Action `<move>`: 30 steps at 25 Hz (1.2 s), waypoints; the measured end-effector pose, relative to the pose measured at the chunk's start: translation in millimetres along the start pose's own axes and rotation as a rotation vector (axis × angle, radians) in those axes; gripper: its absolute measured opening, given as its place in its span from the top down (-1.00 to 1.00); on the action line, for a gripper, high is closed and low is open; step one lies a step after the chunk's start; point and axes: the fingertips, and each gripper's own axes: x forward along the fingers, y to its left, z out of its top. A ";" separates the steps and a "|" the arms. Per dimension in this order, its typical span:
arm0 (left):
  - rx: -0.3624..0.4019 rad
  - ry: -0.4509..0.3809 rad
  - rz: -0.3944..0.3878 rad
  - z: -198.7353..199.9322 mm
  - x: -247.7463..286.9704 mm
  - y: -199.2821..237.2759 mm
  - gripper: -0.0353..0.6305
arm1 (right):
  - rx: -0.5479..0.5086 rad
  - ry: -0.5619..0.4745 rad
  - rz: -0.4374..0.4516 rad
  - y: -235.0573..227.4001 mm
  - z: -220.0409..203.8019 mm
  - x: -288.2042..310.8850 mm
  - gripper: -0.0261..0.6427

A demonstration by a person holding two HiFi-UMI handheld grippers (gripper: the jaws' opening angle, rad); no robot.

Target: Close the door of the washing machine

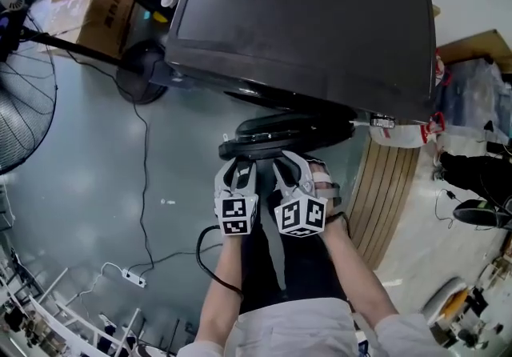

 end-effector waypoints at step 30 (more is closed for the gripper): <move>-0.042 0.000 -0.057 38.7 67.7 26.8 0.88 | 1.140 -0.113 -0.285 -67.5 -63.8 32.3 0.92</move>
